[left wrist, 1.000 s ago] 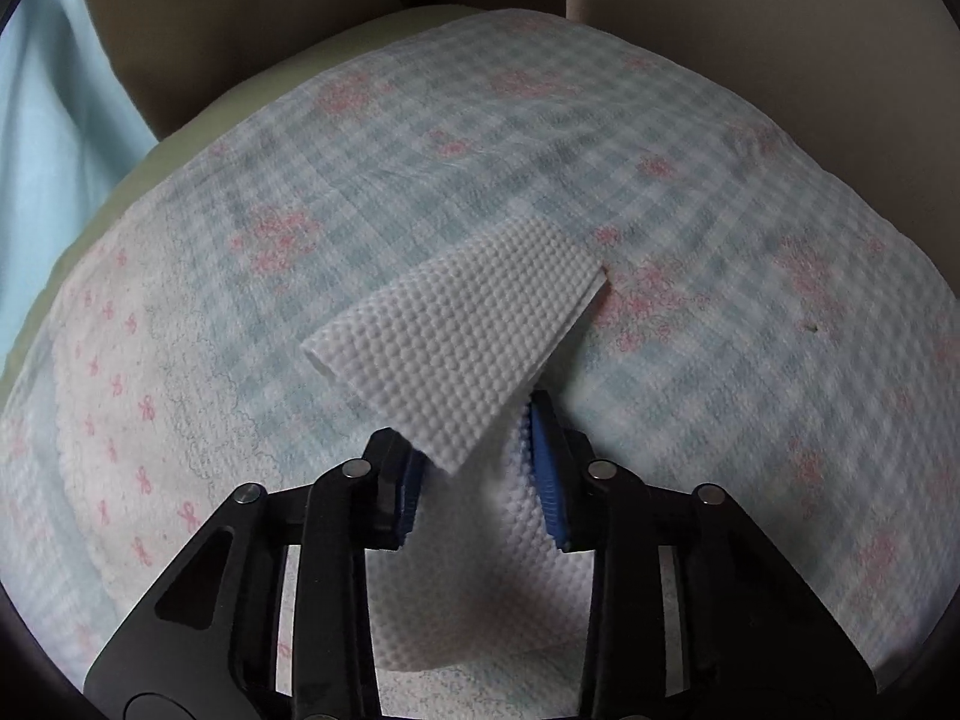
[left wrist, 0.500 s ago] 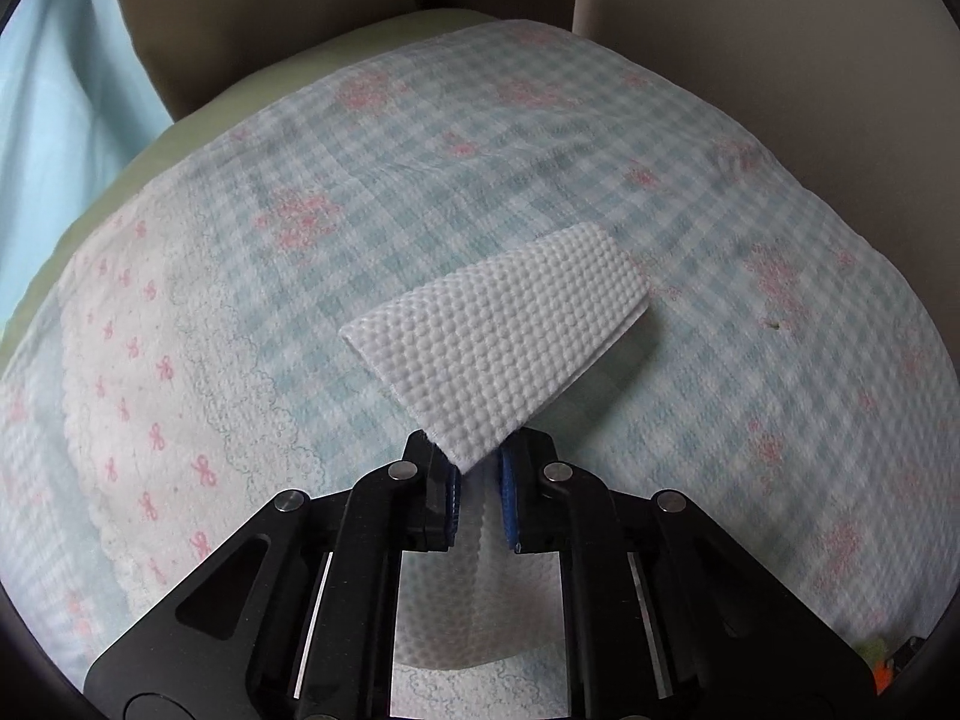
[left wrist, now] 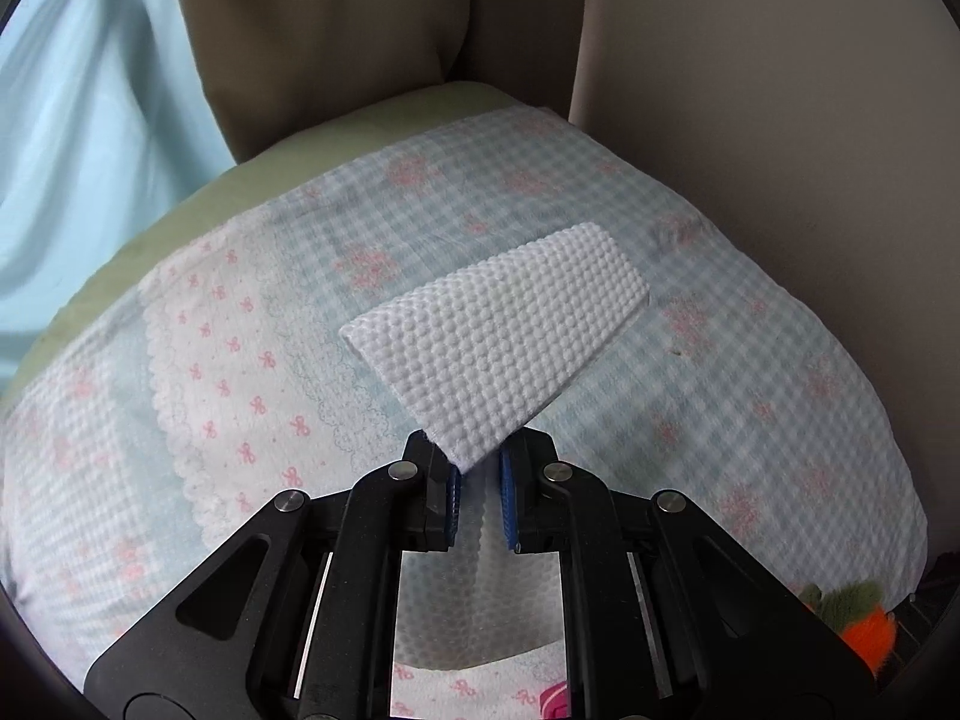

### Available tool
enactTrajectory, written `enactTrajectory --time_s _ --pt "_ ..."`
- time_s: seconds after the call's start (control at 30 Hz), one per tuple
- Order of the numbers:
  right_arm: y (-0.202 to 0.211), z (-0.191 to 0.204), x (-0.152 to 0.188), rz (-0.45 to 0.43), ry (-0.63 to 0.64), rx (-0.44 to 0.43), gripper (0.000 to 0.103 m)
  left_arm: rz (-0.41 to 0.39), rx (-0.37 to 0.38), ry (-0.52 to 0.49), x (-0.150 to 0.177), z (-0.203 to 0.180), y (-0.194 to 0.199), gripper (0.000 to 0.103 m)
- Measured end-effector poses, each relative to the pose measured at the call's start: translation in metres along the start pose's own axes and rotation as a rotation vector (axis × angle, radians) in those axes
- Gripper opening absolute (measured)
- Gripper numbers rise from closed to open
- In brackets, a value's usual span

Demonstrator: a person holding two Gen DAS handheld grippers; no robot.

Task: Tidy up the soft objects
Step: 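Carry the white towel and orange pompom over the cardboard box with both tools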

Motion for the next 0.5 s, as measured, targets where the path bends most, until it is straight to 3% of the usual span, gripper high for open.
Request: enactTrajectory --time_s 0.27,0.5 --pt "0.081 0.040 -0.022 -0.091 0.060 -0.029 0.030 -0.091 -0.042 0.047 0.002 0.008 0.126 0.009" --pt "0.160 0.096 -0.032 -0.129 0.160 -0.057 0.030 -0.154 -0.083 0.138 0.029 0.034 0.240 0.009"
Point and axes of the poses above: each gripper's, at about its wrist camera, not at the fingertips, and y roughly against the way its jaws point, z to its left, x to its underside, the point moved 3 cm from there along -y, roughly the way its jaws point, and after that the axes turned 6 degrees about x, right-handed, at the moved point
